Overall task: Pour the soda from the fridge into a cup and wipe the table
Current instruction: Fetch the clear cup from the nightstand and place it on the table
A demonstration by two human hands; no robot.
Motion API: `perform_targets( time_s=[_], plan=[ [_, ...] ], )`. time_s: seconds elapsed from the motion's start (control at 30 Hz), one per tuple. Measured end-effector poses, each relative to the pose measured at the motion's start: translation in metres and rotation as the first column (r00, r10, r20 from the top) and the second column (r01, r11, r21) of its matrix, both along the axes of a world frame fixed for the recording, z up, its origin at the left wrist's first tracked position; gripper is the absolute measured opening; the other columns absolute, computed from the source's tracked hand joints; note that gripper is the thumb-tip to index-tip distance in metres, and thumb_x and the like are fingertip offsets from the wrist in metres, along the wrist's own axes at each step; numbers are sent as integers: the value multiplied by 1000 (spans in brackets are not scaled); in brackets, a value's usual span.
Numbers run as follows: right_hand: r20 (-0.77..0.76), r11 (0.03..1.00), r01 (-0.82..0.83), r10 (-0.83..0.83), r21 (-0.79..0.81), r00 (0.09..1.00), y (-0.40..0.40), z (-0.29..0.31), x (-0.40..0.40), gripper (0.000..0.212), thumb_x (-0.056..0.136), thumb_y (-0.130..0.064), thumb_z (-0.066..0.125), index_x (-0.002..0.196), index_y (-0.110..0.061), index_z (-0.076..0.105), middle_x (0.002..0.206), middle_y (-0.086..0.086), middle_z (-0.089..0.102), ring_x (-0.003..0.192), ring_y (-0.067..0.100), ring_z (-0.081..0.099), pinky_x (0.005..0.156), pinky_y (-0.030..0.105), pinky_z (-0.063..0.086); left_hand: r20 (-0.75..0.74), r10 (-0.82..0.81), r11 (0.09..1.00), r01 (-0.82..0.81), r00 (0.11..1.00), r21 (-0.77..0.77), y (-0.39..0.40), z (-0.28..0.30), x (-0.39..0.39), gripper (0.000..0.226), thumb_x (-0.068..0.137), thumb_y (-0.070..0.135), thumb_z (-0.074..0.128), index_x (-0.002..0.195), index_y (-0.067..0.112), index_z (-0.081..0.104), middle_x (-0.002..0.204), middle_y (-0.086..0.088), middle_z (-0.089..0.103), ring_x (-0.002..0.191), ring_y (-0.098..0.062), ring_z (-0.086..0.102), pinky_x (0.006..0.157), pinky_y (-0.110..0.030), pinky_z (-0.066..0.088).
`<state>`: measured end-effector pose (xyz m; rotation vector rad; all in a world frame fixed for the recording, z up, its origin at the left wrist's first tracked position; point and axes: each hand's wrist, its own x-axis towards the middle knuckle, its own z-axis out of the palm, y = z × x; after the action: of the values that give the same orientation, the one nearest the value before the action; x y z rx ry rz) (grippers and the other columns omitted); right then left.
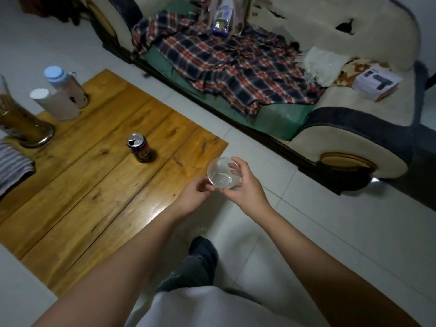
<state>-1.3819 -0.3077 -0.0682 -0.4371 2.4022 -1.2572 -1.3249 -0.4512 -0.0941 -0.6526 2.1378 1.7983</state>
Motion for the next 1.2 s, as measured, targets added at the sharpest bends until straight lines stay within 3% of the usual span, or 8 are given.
perform_targets(
  time_s=[0.2,0.33,0.7,0.8,0.97,1.03,1.1,1.2],
  plan=[
    [36,989,-144,143,23,989,-72,-6,-46,81,71,-18,78,137,-25,31,134,3,48,121,18,49,96,36,48,50,159,987,-160,986,17,-62,0,-27,39,82,-8,51,118,8,53,94,-5,60,76,-5,53,58,-7,41],
    [66,973,-232,232,-7,970,-112,-5,-63,81,71,-14,77,138,-23,32,136,5,46,123,18,46,98,38,47,65,259,965,-261,964,16,-94,3,-31,43,74,3,54,115,16,56,102,-6,63,86,-18,55,73,-32,43],
    [155,808,-587,587,-55,794,-205,-29,-59,76,71,-11,76,135,-22,35,123,-11,49,116,5,47,96,28,46,143,619,782,-624,772,-19,-140,-19,15,39,80,-10,46,104,19,57,87,8,62,78,-14,55,72,-25,43],
    [168,730,-683,676,-22,717,-225,-42,-55,77,71,-11,74,136,-22,34,130,-3,51,118,12,50,96,36,46,136,716,692,-721,684,-18,-144,-24,28,41,82,-10,45,105,21,56,90,5,62,80,-14,54,70,-22,42],
    [168,636,-772,762,-10,625,-251,-60,-58,78,71,-6,73,136,-19,34,134,2,48,117,10,48,98,28,42,120,822,563,-826,557,-30,-151,-32,30,44,80,-14,46,109,18,56,97,2,58,83,-10,54,67,-8,44],
    [167,615,-788,778,-12,605,-262,-70,-59,79,68,-4,73,136,-20,35,132,3,48,117,12,48,98,33,44,106,850,524,-849,517,-62,-157,-37,27,44,79,-15,48,111,13,57,97,3,58,82,-4,53,68,-4,42],
    [183,604,-797,786,-24,590,-272,-81,-59,81,67,-5,73,137,-21,35,129,4,50,116,15,50,96,37,46,102,869,492,-867,484,-82,-164,-45,25,42,78,-14,50,113,9,58,98,2,58,82,-2,53,71,-6,42],
    [184,579,-815,803,-9,568,-289,-97,-60,80,69,-8,74,138,-19,33,129,4,52,116,14,50,96,24,41,113,895,443,-891,432,-102,-174,-66,23,41,79,-11,53,114,10,58,102,-1,61,92,-12,55,78,-16,43]
  ],
)
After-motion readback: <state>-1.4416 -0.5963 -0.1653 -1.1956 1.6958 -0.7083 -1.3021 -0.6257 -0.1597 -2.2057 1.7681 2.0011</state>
